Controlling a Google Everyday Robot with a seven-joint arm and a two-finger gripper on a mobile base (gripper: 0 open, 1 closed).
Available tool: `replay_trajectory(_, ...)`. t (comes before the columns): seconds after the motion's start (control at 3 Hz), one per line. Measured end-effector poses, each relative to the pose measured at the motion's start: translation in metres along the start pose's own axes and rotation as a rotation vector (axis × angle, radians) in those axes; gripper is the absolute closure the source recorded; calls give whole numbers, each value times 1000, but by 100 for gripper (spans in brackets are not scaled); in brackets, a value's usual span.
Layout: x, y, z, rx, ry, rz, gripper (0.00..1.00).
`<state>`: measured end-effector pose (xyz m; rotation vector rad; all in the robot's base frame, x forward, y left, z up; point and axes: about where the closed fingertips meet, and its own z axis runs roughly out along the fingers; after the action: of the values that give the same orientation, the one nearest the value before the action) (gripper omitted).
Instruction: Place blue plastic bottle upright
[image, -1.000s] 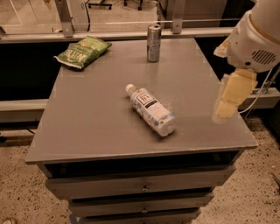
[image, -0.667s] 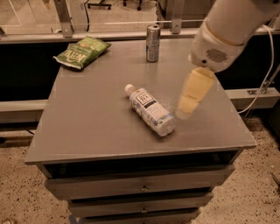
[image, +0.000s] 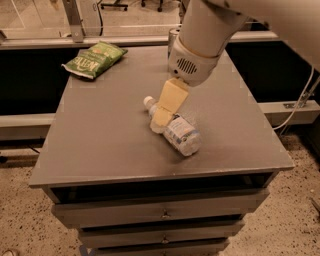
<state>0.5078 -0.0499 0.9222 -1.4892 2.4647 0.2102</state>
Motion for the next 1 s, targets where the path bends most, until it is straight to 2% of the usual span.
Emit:
replay_trajectory(0.33, -18, -6, 32, 15, 24, 105, 0)
replay_trajectory(0.67, -25, -20, 59, 45, 54, 188, 0)
replay_trajectory(1.0, -25, -32, 77, 79, 85, 254, 7)
